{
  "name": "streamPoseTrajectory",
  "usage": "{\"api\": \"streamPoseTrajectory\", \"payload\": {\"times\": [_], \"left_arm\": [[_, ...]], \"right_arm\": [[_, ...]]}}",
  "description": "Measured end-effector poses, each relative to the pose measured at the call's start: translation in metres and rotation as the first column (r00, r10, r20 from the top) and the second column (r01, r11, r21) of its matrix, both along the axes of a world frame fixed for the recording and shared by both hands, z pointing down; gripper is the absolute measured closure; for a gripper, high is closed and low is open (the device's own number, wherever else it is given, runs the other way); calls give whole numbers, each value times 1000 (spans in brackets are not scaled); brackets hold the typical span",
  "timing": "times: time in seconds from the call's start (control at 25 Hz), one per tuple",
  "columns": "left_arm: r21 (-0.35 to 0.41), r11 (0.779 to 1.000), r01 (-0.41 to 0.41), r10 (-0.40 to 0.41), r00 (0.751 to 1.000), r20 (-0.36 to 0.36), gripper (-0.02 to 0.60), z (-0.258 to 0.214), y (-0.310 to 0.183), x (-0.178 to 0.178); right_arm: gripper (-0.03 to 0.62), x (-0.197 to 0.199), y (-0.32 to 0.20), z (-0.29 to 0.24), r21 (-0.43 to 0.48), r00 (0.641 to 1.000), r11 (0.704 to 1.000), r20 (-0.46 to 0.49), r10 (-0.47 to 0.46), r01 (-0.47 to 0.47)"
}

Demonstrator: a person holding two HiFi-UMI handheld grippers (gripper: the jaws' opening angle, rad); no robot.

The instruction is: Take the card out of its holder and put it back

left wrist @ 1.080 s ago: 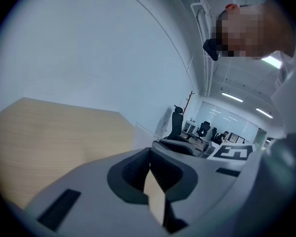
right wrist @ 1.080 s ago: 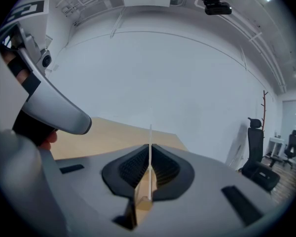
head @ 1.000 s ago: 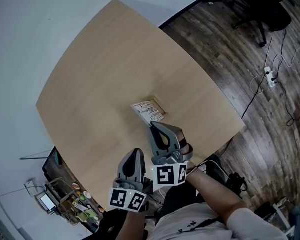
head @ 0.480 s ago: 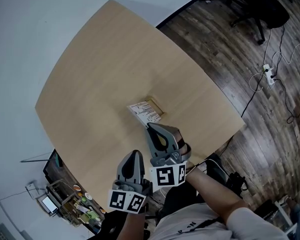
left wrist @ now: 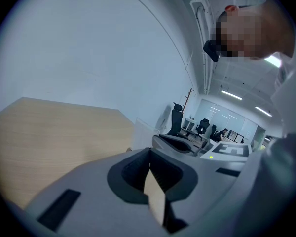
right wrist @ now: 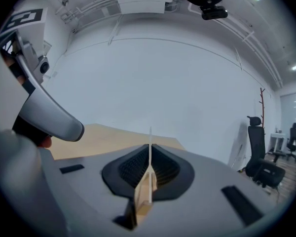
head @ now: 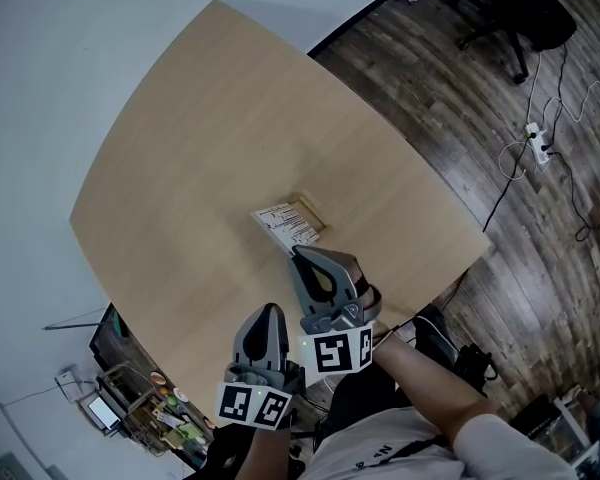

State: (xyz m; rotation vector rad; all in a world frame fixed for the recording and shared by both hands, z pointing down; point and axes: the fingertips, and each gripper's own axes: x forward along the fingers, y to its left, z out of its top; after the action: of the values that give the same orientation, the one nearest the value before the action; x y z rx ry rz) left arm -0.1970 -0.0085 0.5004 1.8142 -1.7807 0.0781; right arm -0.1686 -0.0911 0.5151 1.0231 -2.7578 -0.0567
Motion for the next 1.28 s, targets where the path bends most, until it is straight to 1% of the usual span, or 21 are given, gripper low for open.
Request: {"api": "streamPoseTrajectory", "payload": {"times": [0.12, 0.4, 0.6, 0.88, 1.04, 1.08, 1.16, 1.28], "left_arm": [[-2, 1000, -3, 3, 1000, 1, 569, 1, 0, -1], [-4, 1000, -6, 6, 1000, 1, 569, 4, 1, 1], [1, 1000, -7, 7, 1000, -1, 569, 2, 1, 1], [2, 1000, 2, -2, 1000, -7, 569, 6, 1, 3], [10, 1000, 10, -10, 1000, -7, 569, 6, 2, 5], [13, 1000, 13, -12, 1000, -7, 569, 6, 3, 5], [19, 1000, 18, -17, 1000, -8, 569, 6, 5, 7], [35, 999, 22, -22, 1000, -11, 569, 4, 6, 14]], "right_arm": [[569, 1, 3, 4, -9, 1000, 1000, 0, 5, -5], [569, 3, 4, 13, -12, 997, 1000, -76, 12, -13], [568, 2, 7, 18, 0, 996, 1000, -94, -3, 3], [568, 12, 2, 47, -64, 988, 998, -154, -9, -1], [568, 8, 3, 58, -105, 986, 994, -158, -45, 28], [561, 8, 3, 61, -123, 987, 992, -153, -55, 36], [504, 9, 5, 60, -148, 988, 988, -139, -72, 51], [502, 18, 8, 48, -155, 990, 986, -116, -83, 64]]}}
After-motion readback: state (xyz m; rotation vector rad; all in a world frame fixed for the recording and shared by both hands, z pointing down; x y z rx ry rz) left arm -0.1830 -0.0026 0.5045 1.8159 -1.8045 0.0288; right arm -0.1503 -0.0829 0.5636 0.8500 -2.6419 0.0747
